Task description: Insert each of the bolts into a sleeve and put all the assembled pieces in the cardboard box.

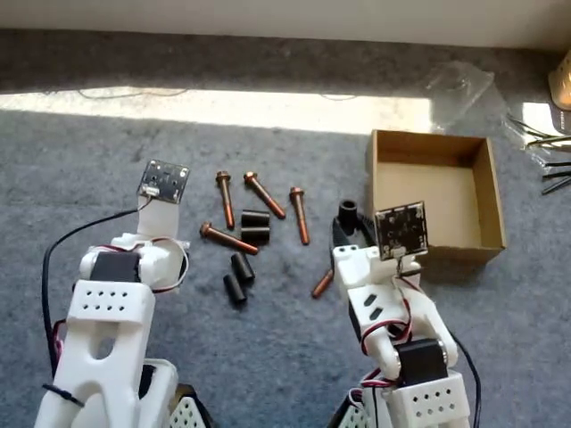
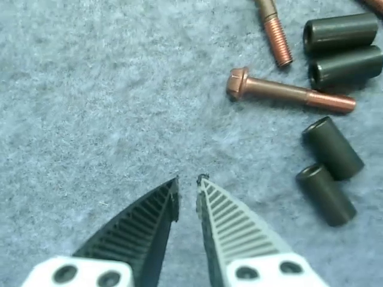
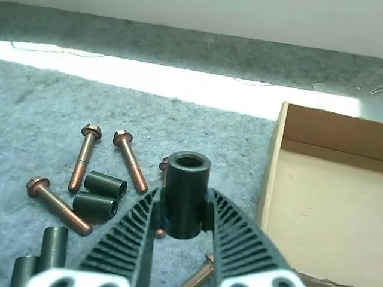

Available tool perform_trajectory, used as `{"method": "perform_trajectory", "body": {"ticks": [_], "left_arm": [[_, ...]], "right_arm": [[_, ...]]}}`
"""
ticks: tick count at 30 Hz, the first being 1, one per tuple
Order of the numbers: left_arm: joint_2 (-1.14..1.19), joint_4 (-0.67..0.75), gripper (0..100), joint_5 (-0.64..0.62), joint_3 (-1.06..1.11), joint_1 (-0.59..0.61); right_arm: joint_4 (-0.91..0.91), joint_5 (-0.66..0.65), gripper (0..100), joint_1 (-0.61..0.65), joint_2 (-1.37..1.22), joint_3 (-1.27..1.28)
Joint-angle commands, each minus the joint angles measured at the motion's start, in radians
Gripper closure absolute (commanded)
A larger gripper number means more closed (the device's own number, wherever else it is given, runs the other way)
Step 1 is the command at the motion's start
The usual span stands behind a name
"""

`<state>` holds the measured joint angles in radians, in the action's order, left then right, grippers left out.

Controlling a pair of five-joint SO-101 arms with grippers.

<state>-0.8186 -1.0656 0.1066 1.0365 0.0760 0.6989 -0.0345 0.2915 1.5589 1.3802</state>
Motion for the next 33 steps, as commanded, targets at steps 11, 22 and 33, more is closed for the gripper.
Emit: {"method": "perform_trajectory", "body": {"ticks": [11, 22, 33], "left_arm": [[0.633, -0.166, 94, 0.003, -0.608, -0.082], [1.058, -0.434, 93, -0.118, -1.196, -0.14], [1.337, -0.482, 93, -0.334, -1.547, -0.229]], "right_arm": [[-0.047, 0.028, 98.9, -0.007, 0.282, 0.194], [-0.317, 0.02, 98.9, -0.01, 0.275, 0.404], [-0.318, 0.02, 98.9, -0.013, 0.275, 0.42]]}}
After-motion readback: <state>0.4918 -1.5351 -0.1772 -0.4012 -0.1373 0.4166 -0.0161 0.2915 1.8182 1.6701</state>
